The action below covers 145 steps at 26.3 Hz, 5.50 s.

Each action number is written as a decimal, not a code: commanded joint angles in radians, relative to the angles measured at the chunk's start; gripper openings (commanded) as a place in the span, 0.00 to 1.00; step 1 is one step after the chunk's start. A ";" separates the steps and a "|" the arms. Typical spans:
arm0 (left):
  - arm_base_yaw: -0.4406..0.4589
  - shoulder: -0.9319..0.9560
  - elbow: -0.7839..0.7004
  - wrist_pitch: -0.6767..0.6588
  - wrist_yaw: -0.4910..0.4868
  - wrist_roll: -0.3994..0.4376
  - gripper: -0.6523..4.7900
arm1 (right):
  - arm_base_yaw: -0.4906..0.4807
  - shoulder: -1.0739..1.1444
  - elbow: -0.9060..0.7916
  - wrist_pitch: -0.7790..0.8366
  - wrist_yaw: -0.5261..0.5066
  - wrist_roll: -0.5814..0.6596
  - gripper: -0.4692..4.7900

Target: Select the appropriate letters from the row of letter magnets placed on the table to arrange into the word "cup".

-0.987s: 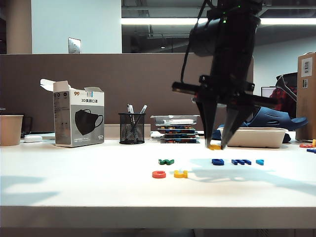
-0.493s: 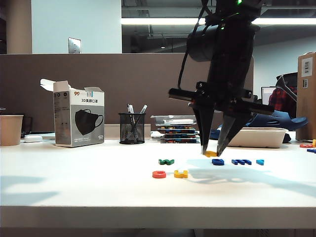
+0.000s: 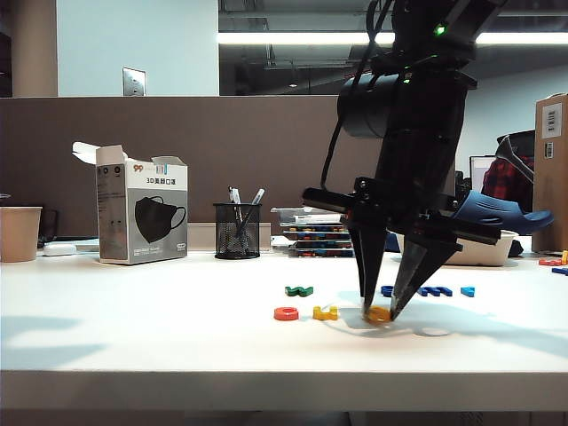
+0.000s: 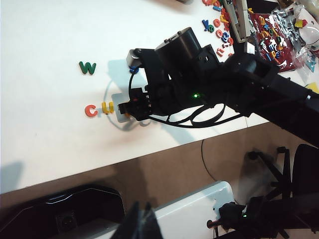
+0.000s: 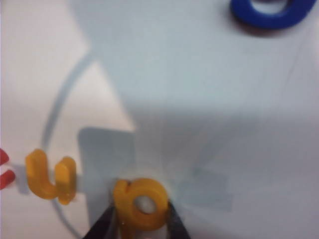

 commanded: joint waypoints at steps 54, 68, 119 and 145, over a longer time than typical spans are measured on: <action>-0.001 -0.002 0.002 0.006 0.001 0.005 0.11 | 0.001 0.000 -0.035 0.074 0.001 0.006 0.43; -0.001 -0.002 0.002 0.005 0.001 0.005 0.11 | 0.000 -0.003 -0.034 0.079 -0.001 0.006 0.43; -0.001 -0.002 0.002 0.006 0.001 0.005 0.11 | -0.034 -0.618 -0.034 0.042 0.274 -0.217 0.08; -0.001 0.001 0.002 0.024 0.001 0.005 0.11 | -0.431 -1.013 -0.112 -0.059 0.249 -0.303 0.08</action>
